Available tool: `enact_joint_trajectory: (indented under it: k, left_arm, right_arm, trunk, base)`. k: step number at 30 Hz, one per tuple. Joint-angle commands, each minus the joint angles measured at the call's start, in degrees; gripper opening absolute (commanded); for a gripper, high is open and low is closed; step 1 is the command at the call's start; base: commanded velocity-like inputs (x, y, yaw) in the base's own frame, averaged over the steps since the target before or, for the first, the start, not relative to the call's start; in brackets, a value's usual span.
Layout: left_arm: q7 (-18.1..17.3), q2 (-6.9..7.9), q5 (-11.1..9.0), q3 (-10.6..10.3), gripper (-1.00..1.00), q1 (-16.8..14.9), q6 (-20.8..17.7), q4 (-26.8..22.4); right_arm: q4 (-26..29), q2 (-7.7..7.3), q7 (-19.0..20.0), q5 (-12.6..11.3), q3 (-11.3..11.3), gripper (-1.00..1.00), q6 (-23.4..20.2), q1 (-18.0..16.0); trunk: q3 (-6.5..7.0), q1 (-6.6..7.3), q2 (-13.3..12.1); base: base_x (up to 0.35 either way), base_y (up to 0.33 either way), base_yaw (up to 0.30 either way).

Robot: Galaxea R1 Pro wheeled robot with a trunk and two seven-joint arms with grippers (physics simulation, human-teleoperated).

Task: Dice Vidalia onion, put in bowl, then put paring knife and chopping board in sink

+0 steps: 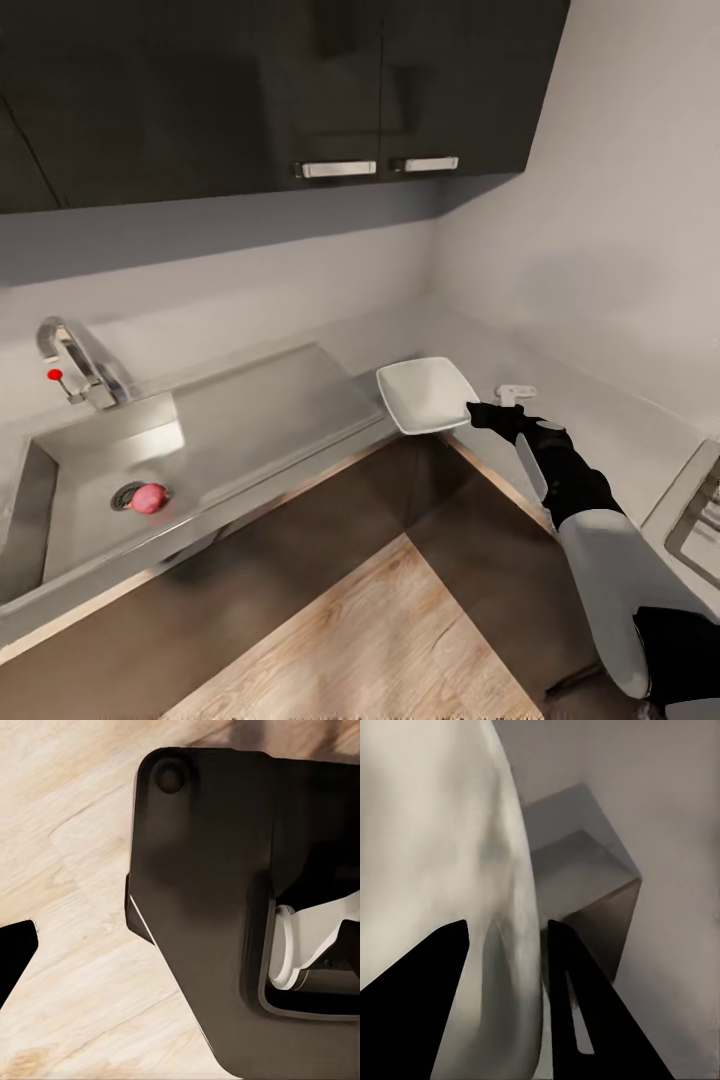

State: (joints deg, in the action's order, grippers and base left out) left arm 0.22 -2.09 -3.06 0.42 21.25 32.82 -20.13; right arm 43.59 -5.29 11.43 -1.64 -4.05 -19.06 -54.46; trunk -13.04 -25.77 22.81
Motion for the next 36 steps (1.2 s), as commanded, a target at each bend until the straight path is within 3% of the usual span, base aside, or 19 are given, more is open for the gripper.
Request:
enact_joint_trajectory:
  k: [1,27,36]
  left_arm:
    - [-0.04,-0.02,-0.28,0.02,1.00,0.02,0.05,-0.08]
    - [-0.04,-0.02,-0.28,0.02,1.00,0.02,0.05,-0.08]
    - [-0.04,-0.02,-0.28,0.02,1.00,0.02,0.05,-0.08]
  right_arm:
    - [0.09,0.02,0.26,-0.21,-0.17,-1.00,-0.37,-0.04]
    - [0.09,0.02,0.26,-0.21,-0.17,-1.00,-0.45,-0.04]
    - [0.09,-0.06,0.26,-0.16,-0.23,-1.00,-0.45,-0.04]
  trunk:
    - [-0.01,-0.01,0.11]
    - [2.11,-0.01,0.11]
    - [2.27,-0.01,0.11]
  base:
    - [-0.264,0.183,0.013]
    - [-0.230,0.229,0.161]
    - [-0.168,0.254,0.036]
